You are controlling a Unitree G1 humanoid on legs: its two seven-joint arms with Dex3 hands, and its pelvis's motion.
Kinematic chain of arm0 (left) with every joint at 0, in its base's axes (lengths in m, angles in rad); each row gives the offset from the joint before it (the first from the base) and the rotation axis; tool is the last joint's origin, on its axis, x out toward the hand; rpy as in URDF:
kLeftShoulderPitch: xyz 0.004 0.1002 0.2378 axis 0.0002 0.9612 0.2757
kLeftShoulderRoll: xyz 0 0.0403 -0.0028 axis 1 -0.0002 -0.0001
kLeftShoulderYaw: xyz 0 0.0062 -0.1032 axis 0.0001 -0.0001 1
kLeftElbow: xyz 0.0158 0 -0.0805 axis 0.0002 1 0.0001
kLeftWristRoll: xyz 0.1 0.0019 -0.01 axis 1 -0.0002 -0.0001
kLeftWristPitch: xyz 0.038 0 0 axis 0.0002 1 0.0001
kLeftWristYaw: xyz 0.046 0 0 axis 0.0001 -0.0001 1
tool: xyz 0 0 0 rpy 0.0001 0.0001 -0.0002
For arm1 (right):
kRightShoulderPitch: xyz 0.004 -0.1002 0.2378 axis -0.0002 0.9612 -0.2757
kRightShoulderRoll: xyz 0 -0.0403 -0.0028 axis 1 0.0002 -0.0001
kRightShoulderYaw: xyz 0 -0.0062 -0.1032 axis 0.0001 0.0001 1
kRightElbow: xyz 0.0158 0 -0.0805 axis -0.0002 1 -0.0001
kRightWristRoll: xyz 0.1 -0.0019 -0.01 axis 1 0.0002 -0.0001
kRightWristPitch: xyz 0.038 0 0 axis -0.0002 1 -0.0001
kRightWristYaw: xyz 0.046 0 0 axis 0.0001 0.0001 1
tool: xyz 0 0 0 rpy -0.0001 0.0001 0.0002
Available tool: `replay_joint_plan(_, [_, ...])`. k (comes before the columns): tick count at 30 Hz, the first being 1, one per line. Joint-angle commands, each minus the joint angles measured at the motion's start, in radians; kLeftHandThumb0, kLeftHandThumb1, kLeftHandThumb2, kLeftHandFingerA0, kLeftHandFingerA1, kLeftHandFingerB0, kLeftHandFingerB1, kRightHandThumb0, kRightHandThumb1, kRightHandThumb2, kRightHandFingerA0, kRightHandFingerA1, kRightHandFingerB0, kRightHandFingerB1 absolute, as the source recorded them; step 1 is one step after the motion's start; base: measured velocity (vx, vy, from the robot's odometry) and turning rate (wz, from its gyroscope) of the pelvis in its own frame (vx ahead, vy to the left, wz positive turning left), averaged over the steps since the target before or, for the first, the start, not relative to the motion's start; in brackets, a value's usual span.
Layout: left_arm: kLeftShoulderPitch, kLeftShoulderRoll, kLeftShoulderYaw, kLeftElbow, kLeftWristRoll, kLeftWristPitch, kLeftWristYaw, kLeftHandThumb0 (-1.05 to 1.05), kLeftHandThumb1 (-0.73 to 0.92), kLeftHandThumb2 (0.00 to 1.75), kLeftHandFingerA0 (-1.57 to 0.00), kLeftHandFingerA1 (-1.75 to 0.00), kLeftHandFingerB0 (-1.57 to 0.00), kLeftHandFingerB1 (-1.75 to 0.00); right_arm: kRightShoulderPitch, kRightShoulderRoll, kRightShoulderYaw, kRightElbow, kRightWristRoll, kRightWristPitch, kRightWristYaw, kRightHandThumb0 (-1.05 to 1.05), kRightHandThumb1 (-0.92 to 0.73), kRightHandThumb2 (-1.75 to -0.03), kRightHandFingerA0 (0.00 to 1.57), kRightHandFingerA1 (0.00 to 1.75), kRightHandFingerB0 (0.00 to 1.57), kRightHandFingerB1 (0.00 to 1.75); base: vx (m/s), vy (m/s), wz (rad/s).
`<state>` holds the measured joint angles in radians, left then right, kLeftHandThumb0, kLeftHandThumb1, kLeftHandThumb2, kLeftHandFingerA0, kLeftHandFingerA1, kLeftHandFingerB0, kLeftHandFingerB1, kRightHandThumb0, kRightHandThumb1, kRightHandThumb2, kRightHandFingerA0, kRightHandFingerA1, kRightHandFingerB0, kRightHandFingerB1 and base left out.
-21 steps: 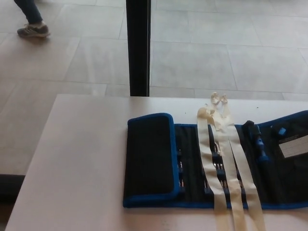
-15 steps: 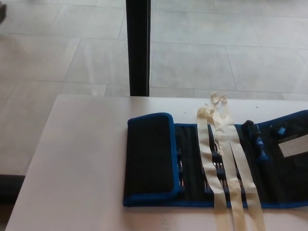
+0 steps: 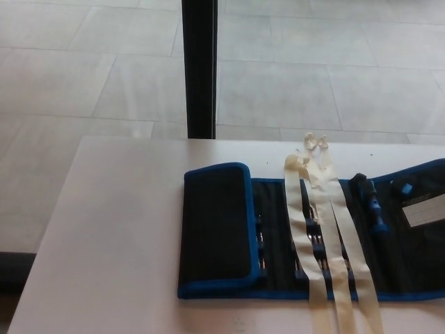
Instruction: The robot uses its right hand to lift an edge of the toolkit kept in middle of the desk and make one fold in it
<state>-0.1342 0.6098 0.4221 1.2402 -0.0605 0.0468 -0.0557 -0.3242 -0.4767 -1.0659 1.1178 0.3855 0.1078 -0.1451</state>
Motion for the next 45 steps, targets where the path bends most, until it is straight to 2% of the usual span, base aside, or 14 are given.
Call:
replay_joint_plan(1, [-0.012,0.053,0.035,0.037,-0.045,0.022,-0.004,-0.75,0.9,0.66,-0.48,-0.68,-0.4,-0.52,-0.106,-0.153,-0.093,0.05,0.146,0.088,-0.253,-0.64,-0.9,-0.62,0.51,1.53,0.36,1.13,0.0,0.0,0.0])
replay_joint_plan(5, [-0.019,0.049,0.036,0.038,-0.042,0.02,0.0,-0.76,0.9,0.66,-0.48,-0.69,-0.38,-0.52,-0.168,-0.189,-0.085,0.027,0.141,0.093,-0.259,-0.74,-0.75,-0.64,1.43,1.56,0.52,1.15,0.0,0.0,0.0])
replay_joint_plan(6, [-0.02,0.048,0.037,0.04,-0.043,0.02,0.001,-0.76,0.89,0.66,-0.5,-0.71,-0.46,-0.61,-0.181,-0.19,-0.082,0.007,0.147,0.088,-0.224,-0.71,-0.8,-0.64,1.02,1.51,0.33,0.99,0.0,0.0,0.0])
replay_joint_plan(11, [-0.022,0.048,0.034,0.047,-0.042,0.013,0.003,-0.76,0.9,0.66,-0.5,-0.71,-0.4,-0.53,-0.2,-0.127,-0.037,-0.2,0.184,0.082,-0.061,-0.7,-0.79,-0.61,0.68,1.01,0.28,0.77,0.0,0.0,0.0])
replay_joint_plan(15, [-0.02,0.041,0.039,0.047,-0.054,0.021,-0.001,-0.75,0.9,0.67,-0.47,-0.67,-0.37,-0.52,-0.219,-0.066,0.011,-0.368,0.196,0.118,-0.119,-0.75,-0.61,-0.59,0.86,0.73,0.57,0.6,0.0,0.0,0.0])
replay_joint_plan(23, [-0.02,0.041,0.016,0.048,-0.036,0.016,0.015,-0.76,0.89,0.66,-0.54,-0.7,-0.43,-0.54,-0.038,0.105,0.198,-0.721,0.231,0.248,0.064,-0.68,-0.53,-0.93,0.56,0.65,0.33,0.54,0.0,0.0,0.0])
replay_joint_plan(24, [-0.019,0.041,0.02,0.048,-0.042,0.015,0.01,-0.76,0.89,0.66,-0.52,-0.7,-0.43,-0.54,-0.014,0.12,0.24,-0.738,0.205,0.238,0.079,-0.66,-0.71,-0.61,0.58,0.53,0.38,0.41,0.0,0.0,0.0])
replay_joint_plan(28, [-0.022,0.032,0.034,0.051,-0.059,0.018,0.013,-0.75,0.89,0.66,-0.51,-0.71,-0.42,-0.56,0.038,0.144,0.362,-0.746,0.114,0.192,0.07,-0.62,-0.6,-0.92,0.53,0.62,0.31,0.51,0.0,0.0,0.0])
replay_joint_plan(29, [-0.025,0.032,0.034,0.053,-0.06,0.024,0.021,-0.76,0.88,0.66,-0.52,-0.7,-0.45,-0.57,0.044,0.148,0.38,-0.75,0.109,0.188,0.062,-0.58,-0.72,-0.61,0.57,0.52,0.38,0.4,0.0,0.0,0.0])
replay_joint_plan(30, [-0.027,0.031,0.037,0.054,-0.063,0.027,0.023,-0.75,0.88,0.66,-0.52,-0.71,-0.44,-0.57,0.053,0.14,0.407,-0.745,0.099,0.2,0.062,-0.64,-0.6,-0.92,0.51,0.6,0.32,0.51,0.0,0.0,0.0])
replay_joint_plan(41, [-0.027,0.035,0.034,0.054,-0.065,0.024,0.022,-0.75,0.88,0.65,-0.54,-0.73,-0.46,-0.58,0.151,0.074,0.65,-0.712,0.032,0.217,0.207,-0.6,-0.66,-0.64,0.56,0.51,0.36,0.4,0.0,0.0,0.0])
replay_joint_plan(42, [-0.027,0.034,0.033,0.053,-0.064,0.021,0.024,-0.73,0.68,1.07,-0.55,-0.77,-0.47,-0.68,0.156,0.065,0.673,-0.714,0.029,0.242,0.224,-0.57,-0.72,-0.61,0.54,0.49,0.39,0.4,0.0,0.0,0.0])
replay_joint_plan(44, [-0.029,0.035,0.026,0.054,-0.057,0.02,0.027,-0.75,0.89,0.66,-0.58,-0.79,-0.5,-0.65,0.156,0.066,0.682,-0.715,0.029,0.252,0.217,-0.6,-0.65,-0.64,0.56,0.52,0.4,0.43,0.0,0.0,0.0])
replay_joint_plan(45, [-0.031,0.036,0.026,0.056,-0.056,0.022,0.029,-0.74,0.68,1.06,-0.56,-0.75,-0.52,-0.71,0.149,0.06,0.702,-0.704,0.017,0.275,0.219,-0.57,-0.72,-0.59,0.58,0.49,0.46,0.41,0.0,0.0,0.0])
